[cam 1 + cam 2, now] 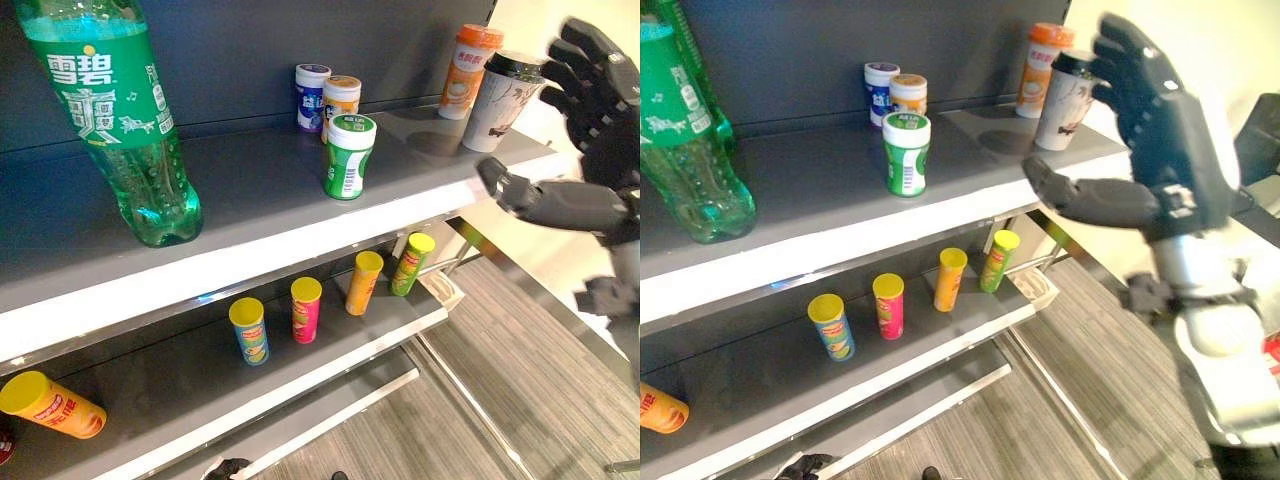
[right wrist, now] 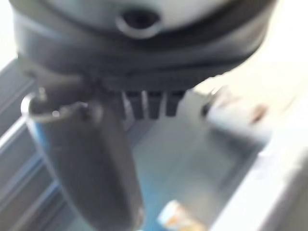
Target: Put the goods on the table back onto the shelves and tidy them up.
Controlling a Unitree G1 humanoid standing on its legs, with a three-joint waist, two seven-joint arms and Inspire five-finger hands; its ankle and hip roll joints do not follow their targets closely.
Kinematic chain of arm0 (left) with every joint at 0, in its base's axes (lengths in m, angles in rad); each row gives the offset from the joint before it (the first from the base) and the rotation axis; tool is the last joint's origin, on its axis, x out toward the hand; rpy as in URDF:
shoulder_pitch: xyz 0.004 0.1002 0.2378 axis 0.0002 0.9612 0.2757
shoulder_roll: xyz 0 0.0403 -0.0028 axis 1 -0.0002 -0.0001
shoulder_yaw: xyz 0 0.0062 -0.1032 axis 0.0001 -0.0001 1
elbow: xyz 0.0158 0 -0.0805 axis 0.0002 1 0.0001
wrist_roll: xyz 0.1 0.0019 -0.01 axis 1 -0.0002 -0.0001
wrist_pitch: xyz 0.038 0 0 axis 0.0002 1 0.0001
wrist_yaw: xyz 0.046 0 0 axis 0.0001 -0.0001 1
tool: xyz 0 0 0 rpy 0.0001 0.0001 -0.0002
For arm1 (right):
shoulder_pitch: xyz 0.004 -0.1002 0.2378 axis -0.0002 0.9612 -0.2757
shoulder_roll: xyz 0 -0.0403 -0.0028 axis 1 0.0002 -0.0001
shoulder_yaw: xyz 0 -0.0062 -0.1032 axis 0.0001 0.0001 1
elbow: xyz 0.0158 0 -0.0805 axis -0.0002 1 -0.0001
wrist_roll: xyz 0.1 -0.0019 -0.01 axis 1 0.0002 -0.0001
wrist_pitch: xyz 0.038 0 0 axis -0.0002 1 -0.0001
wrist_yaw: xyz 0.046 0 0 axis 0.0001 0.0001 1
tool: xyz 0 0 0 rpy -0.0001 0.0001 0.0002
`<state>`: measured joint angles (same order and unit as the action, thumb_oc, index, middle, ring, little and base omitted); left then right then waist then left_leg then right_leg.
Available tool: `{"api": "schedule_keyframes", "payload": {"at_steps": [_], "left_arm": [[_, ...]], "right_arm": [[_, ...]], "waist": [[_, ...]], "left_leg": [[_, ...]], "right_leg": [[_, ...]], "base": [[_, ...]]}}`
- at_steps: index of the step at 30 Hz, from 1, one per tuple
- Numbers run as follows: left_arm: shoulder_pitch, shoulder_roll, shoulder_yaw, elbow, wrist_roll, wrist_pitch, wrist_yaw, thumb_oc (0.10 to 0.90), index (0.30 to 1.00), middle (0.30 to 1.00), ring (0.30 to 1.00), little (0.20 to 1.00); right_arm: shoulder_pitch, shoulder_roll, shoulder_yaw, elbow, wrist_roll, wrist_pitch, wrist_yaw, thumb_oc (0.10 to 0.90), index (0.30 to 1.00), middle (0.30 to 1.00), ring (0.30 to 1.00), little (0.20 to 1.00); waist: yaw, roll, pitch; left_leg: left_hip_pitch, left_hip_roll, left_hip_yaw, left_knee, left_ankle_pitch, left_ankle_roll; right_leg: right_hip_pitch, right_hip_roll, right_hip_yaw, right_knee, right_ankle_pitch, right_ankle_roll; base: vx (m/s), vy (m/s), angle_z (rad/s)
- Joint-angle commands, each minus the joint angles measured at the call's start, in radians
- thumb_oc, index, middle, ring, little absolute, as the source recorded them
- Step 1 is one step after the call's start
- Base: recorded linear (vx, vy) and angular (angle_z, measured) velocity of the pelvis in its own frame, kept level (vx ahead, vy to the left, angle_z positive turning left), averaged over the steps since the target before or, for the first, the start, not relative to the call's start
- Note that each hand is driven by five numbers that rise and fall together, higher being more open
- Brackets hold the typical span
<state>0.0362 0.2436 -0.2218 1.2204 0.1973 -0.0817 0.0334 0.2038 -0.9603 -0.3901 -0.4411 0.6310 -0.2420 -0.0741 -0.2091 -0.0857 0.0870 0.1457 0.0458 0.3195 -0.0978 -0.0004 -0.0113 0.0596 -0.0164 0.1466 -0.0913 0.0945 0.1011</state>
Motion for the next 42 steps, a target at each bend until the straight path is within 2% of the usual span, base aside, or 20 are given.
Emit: {"api": "schedule_keyframes", "payload": {"at_steps": [1, 11, 12, 13, 14, 16, 21, 22, 23, 26, 27, 29, 30, 31, 32, 34, 36, 38, 41, 42], "left_arm": [[-0.008, -0.031, -0.063, 0.11, 0.007, -0.021, -0.007, 0.8, 0.9, 0.9, 0.9, 0.9], [0.023, -0.023, -0.022, 0.116, 0.011, -0.034, -0.029, 0.8, 0.9, 0.9, 0.9, 0.9], [0.027, -0.019, -0.021, 0.096, 0.012, -0.033, -0.036, 0.8, 0.9, 0.9, 0.9, 0.9], [0.025, -0.011, -0.025, 0.077, 0.013, -0.029, -0.047, 0.8, 0.9, 0.9, 0.9, 0.9], [0.028, -0.007, -0.026, 0.076, 0.014, -0.028, -0.048, 0.8, 0.9, 0.9, 0.9, 0.9], [0.011, 0.008, -0.029, 0.042, 0.01, -0.017, -0.074, 0.8, 0.9, 0.9, 0.9, 0.9], [-0.023, 0.023, -0.083, 0.036, 0.02, -0.01, -0.076, 0.8, 0.9, 0.9, 0.9, 0.9], [-0.029, 0.036, -0.097, 0.024, 0.024, -0.01, -0.074, 0.8, 0.9, 0.9, 0.9, 0.9], [-0.028, 0.038, -0.095, 0.023, 0.024, -0.01, -0.074, 0.8, 0.9, 0.9, 0.9, 0.9], [0.01, 0.077, -0.086, -0.01, 0.019, -0.019, -0.066, 0.8, 0.9, 0.9, 0.9, 0.9], [0.011, 0.089, -0.082, -0.012, 0.015, -0.021, -0.062, 0.8, 0.9, 0.9, 0.9, 0.9], [-0.024, 0.119, -0.078, 0.007, 0.001, -0.025, -0.04, 0.8, 0.9, 0.9, 0.9, 0.9], [-0.043, 0.131, -0.069, 0.015, -0.009, -0.024, -0.031, 0.8, 0.9, 0.9, 0.9, 0.9], [-0.045, 0.132, -0.068, 0.016, -0.009, -0.024, -0.031, 0.8, 0.9, 0.9, 0.9, 0.9], [-0.054, 0.15, -0.054, 0.011, -0.024, -0.025, -0.011, 0.8, 0.9, 0.9, 0.9, 0.9], [-0.058, 0.172, -0.035, -0.01, -0.053, -0.024, 0.006, 0.8, 0.9, 0.9, 0.9, 0.9], [-0.074, 0.184, -0.014, -0.025, -0.088, -0.029, 0.025, 0.8, 0.9, 0.9, 0.9, 0.9], [-0.08, 0.194, 0.008, -0.038, -0.115, -0.033, 0.043, 0.8, 0.9, 0.9, 0.9, 0.9], [-0.075, 0.205, 0.03, -0.054, -0.133, -0.05, 0.037, 0.8, 0.9, 0.9, 0.9, 0.9], [-0.061, 0.224, 0.051, -0.07, -0.127, -0.048, 0.046, 0.8, 0.9, 0.9, 0.9, 0.9]], "right_arm": [[-0.083, 0.016, -0.183, -0.012, 0.1, -0.098, 0.022, 0.8, 0.9, 0.9, 0.9, 0.9], [0.095, 0.139, -0.317, -0.003, 0.039, -0.05, 0.064, 0.8, 0.9, 0.9, 0.9, 0.9], [0.197, 0.245, -0.276, 0.026, -0.038, 0.006, 0.09, 0.8, 0.9, 0.9, 0.9, 0.9], [0.295, 0.293, -0.199, 0.079, -0.13, 0.084, 0.122, 0.8, 0.9, 0.9, 0.9, 0.9], [0.295, 0.296, -0.196, 0.08, -0.132, 0.084, 0.121, 0.8, 0.9, 0.9, 0.9, 0.9], [0.394, 0.326, -0.075, 0.211, -0.326, 0.2, 0.154, 0.8, 0.9, 0.9, 0.9, 0.9], [0.349, 0.351, 0.146, 0.466, -0.493, 0.239, 0.195, 0.8, 0.9, 0.9, 0.9, 0.9], [0.306, 0.369, 0.239, 0.595, -0.566, 0.245, 0.206, 0.8, 0.9, 0.9, 0.9, 0.9], [0.301, 0.37, 0.243, 0.601, -0.566, 0.242, 0.204, 0.8, 0.9, 0.9, 0.9, 0.9], [0.149, 0.515, 0.436, 1.005, -0.675, 0.261, 0.182, 0.8, 0.9, 0.9, 0.9, 0.9], [0.115, 0.545, 0.463, 1.086, -0.665, 0.26, 0.173, 0.8, 0.9, 0.9, 0.9, 0.9], [0.029, 0.624, 0.534, 1.345, -0.636, 0.255, 0.153, 0.8, 0.9, 0.9, 0.9, 0.9], [-0.002, 0.651, 0.562, 1.442, -0.624, 0.256, 0.147, 0.8, 0.9, 0.9, 0.9, 0.9], [-0.006, 0.652, 0.563, 1.446, -0.624, 0.254, 0.147, 0.8, 0.9, 0.9, 0.9, 0.9], [-0.058, 0.691, 0.599, 1.592, -0.613, 0.255, 0.12, 0.8, 0.9, 0.9, 0.9, 0.9], [-0.089, 0.712, 0.619, 1.699, -0.608, 0.255, 0.096, 0.8, 0.9, 0.9, 0.9, 0.9], [-0.115, 0.709, 0.622, 1.75, -0.584, 0.249, 0.084, 0.8, 0.9, 0.9, 0.9, 0.9], [-0.13, 0.696, 0.613, 1.775, -0.567, 0.243, 0.068, 0.8, 0.9, 0.9, 0.9, 0.9], [-0.141, 0.674, 0.613, 1.775, -0.559, 0.241, 0.07, 0.8, 0.9, 0.9, 0.9, 0.9], [-0.124, 0.668, 0.609, 1.764, -0.559, 0.235, 0.068, 0.8, 0.9, 0.9, 0.9, 0.9]], "waist": [[0.005, 0.007, -0.061], [-0.08, -0.011, -0.036], [-0.107, -0.022, -0.004], [-0.11, -0.022, 0.018], [-0.107, -0.01, 0.015], [-0.076, 0.009, 0.041], [-0.004, 0.039, 0.028], [0.044, 0.048, 0.013], [0.041, 0.046, 0.012], [0.165, 0.019, -0.045], [0.177, 0.007, -0.05], [0.223, -0.03, -0.05], [0.253, -0.034, -0.045], [0.252, -0.033, -0.047], [0.305, -0.022, -0.033], [0.33, -0.004, -0.008], [0.341, 0.015, 0.028], [0.335, 0.024, 0.051], [0.32, 0.009, 0.078], [0.318, -0.005, 0.072]], "left_leg": [[0.106, 0.024, 0.008, 0.011, -0.112, -0.047], [0.115, -0.012, 0.11, 0.011, -0.134, -0.025], [0.093, -0.021, 0.135, 0.011, -0.124, -0.025], [0.076, -0.021, 0.138, 0.011, -0.108, -0.023], [0.081, -0.018, 0.125, 0.011, -0.132, -0.018], [0.034, 0.004, 0.123, 0.011, -0.097, -0.017], [-0.035, 0.044, 0.096, 0.011, -0.05, -0.014], [-0.085, 0.064, 0.09, 0.011, -0.002, -0.012], [-0.088, 0.063, 0.089, 0.011, -0.001, -0.012], [-0.172, 0.074, 0.024, 0.019, 0.05, -0.028], [-0.188, 0.074, 0.013, 0.024, 0.056, -0.032], [-0.241, 0.091, -0.03, 0.044, 0.088, -0.044], [-0.274, 0.114, -0.042, 0.059, 0.103, -0.053], [-0.281, 0.117, -0.043, 0.063, 0.104, -0.054], [-0.339, 0.168, -0.071, 0.069, 0.148, -0.072], [-0.392, 0.212, -0.116, 0.055, 0.22, -0.098], [-0.433, 0.23, -0.175, 0.019, 0.253, -0.118], [-0.456, 0.227, -0.195, 0.011, 0.247, -0.129], [-0.409, 0.184, -0.151, 0.055, 0.162, -0.097], [-0.387, 0.137, -0.196, 0.167, 0.111, -0.09]], "right_leg": [[-0.165, -0.003, 0.038, 0.087, 0.053, 0.099], [-0.256, 0.037, 0.138, 0.094, 0.155, 0.152], [-0.307, 0.062, 0.139, 0.091, 0.216, 0.161], [-0.312, 0.062, 0.112, 0.103, 0.194, 0.158], [-0.305, 0.064, 0.107, 0.099, 0.174, 0.161], [-0.292, 0.02, 0.032, 0.2, 0.076, 0.117], [-0.225, -0.09, -0.014, 0.349, -0.027, 0.075], [-0.184, -0.157, -0.02, 0.387, -0.004, 0.058], [-0.186, -0.158, -0.021, 0.387, -0.004, 0.058], [-0.029, -0.284, -0.014, 0.338, 0.178, 0.079], [-0.009, -0.282, 0.004, 0.314, 0.204, 0.091], [0.027, -0.248, 0.044, 0.234, 0.116, 0.11], [0.04, -0.233, 0.024, 0.193, 0.017, 0.11], [0.034, -0.23, 0.025, 0.194, 0.019, 0.109], [0.043, -0.189, -0.032, 0.13, -0.128, 0.096], [0.068, -0.112, -0.083, 0.092, -0.204, 0.055], [0.057, -0.038, -0.101, 0.108, -0.23, 0.025], [0.042, -0.02, -0.125, 0.131, -0.235, 0.015], [0.012, -0.028, -0.199, 0.137, -0.211, 0.007], [0.012, -0.048, -0.231, 0.107, -0.183, 0.008]], "base": [[-0.05, 0.04, -0.37], [-0.1, 0.032, -0.44], [-0.35, -0.013, -0.46], [-0.28, 0.066, -0.39], [-0.37, -0.024, -0.34], [-0.3, -0.042, -0.03], [-0.18, -0.113, 0.04], [-0.29, -0.221, 0.16], [-0.32, -0.345, 0.34], [-0.26, -0.457, 0.51], [-0.37, -0.599, 0.2], [-0.36, -0.458, -0.1], [-0.23, -0.235, 0.06], [-0.34, -0.35, 0.3], [-0.33, -0.365, 0.36], [-0.38, -0.442, 0.62], [-0.34, -0.305, 0.86], [-0.32, -0.132, 0.94], [-0.33, -0.084, 0.64], [-0.39, -0.118, 0.62]]}}
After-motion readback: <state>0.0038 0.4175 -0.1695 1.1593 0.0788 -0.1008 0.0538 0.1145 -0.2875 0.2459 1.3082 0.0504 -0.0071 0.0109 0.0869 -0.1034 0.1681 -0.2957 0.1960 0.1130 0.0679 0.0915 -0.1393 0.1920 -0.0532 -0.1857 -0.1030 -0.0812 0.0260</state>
